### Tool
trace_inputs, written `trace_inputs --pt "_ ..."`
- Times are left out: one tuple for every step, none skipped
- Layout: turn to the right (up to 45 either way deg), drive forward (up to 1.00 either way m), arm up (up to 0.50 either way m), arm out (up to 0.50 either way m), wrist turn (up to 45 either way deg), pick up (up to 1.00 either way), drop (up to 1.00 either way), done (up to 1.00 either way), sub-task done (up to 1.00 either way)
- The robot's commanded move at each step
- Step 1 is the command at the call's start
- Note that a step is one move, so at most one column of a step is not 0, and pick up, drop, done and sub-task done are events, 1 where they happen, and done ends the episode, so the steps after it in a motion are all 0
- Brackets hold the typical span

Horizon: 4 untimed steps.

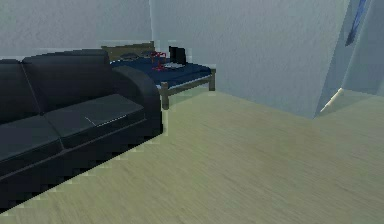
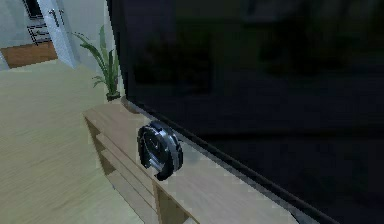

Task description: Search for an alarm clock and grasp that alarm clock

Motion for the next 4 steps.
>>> trace_inputs --pt "0.0 0.0 0.38 0.0 0.0 0.0 0.0 0.0 0.0" --pt "0.0 0.0 0.0 0.26 0.0 0.0 0.0 0.0 0.0" --pt "0.0 0.0 0.0 0.0 45.0 0.0 0.0 0.0 0.0" --pt "0.0 0.0 0.0 0.0 45.0 0.0 0.0 0.0 0.0"
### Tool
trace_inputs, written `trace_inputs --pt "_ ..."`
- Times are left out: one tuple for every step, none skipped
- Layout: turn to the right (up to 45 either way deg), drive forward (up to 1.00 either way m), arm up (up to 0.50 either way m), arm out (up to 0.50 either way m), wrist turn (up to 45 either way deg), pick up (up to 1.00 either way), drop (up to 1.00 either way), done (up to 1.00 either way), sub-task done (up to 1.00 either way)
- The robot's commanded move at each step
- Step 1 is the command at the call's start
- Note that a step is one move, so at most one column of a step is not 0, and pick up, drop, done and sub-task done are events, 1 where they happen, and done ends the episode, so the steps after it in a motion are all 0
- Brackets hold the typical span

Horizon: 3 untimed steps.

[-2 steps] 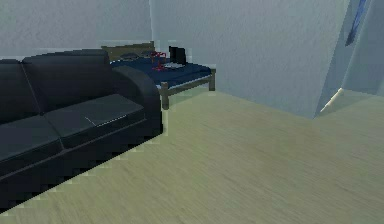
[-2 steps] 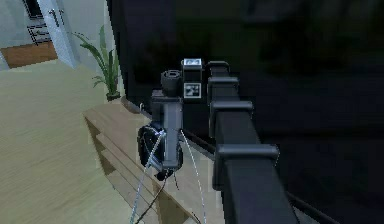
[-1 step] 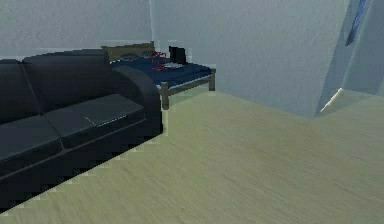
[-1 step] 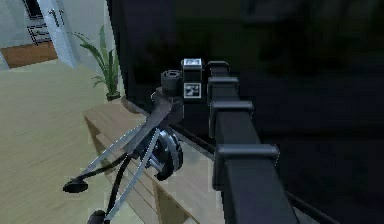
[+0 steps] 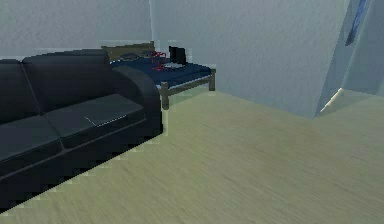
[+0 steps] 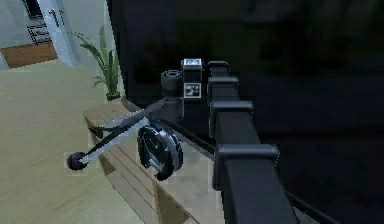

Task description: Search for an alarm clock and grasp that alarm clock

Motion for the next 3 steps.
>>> trace_inputs --pt "0.0 0.0 0.0 0.0 45.0 0.0 0.0 0.0 0.0" --pt "0.0 0.0 0.0 0.0 27.0 0.0 0.0 0.0 0.0" --pt "0.0 0.0 -0.28 0.0 0.0 0.0 0.0 0.0 0.0"
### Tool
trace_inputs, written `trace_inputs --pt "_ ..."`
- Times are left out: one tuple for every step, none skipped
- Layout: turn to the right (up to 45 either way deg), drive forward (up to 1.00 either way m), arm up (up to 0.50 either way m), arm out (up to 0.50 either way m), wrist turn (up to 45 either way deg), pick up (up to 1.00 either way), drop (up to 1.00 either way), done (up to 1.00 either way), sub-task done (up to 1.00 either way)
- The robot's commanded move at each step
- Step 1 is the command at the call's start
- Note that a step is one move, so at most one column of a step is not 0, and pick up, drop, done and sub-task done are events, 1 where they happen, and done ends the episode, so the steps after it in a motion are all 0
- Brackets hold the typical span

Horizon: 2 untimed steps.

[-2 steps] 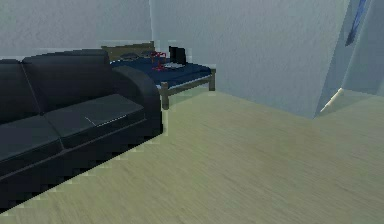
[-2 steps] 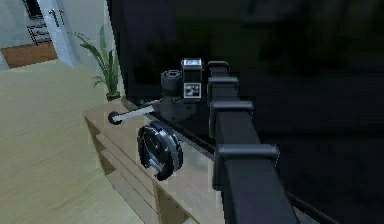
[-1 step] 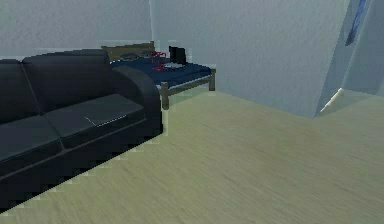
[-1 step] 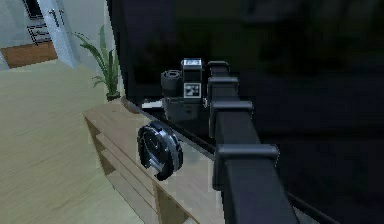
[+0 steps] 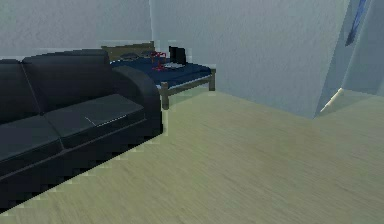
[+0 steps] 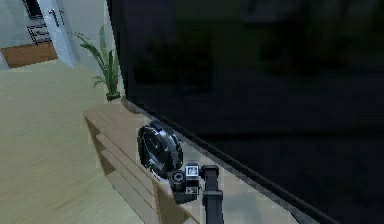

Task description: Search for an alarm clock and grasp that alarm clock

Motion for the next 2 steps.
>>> trace_inputs --pt "0.0 0.0 0.0 0.0 0.0 1.0 0.0 0.0 0.0" --pt "0.0 0.0 0.1 0.0 0.0 0.0 0.0 0.0 0.0"
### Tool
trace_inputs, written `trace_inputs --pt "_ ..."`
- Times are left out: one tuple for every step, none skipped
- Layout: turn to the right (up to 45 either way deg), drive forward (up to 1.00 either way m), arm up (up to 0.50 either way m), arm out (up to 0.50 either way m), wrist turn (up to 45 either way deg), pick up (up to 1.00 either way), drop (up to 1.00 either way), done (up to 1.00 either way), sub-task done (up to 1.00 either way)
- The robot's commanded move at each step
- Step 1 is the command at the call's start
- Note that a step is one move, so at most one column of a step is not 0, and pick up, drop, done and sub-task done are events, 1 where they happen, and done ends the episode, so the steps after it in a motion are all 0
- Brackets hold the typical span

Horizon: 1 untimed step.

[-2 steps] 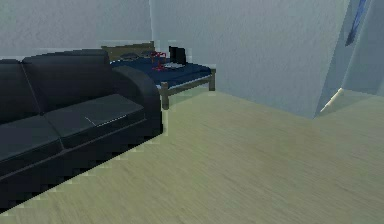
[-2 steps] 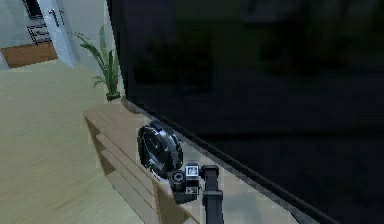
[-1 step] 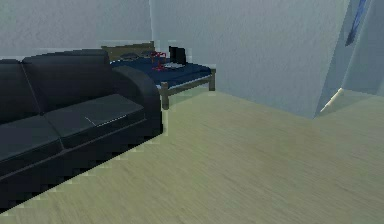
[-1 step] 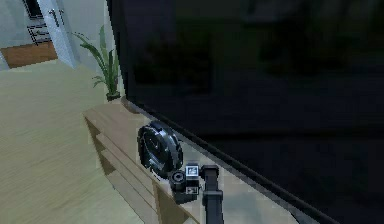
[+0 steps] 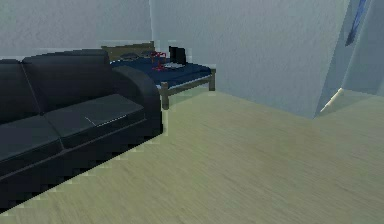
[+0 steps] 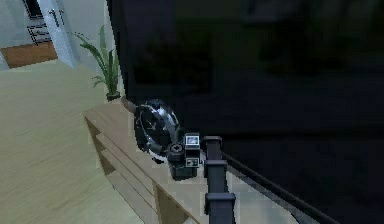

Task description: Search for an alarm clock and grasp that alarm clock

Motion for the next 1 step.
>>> trace_inputs --pt "0.0 0.0 0.0 0.0 0.0 0.0 0.0 1.0 0.0"
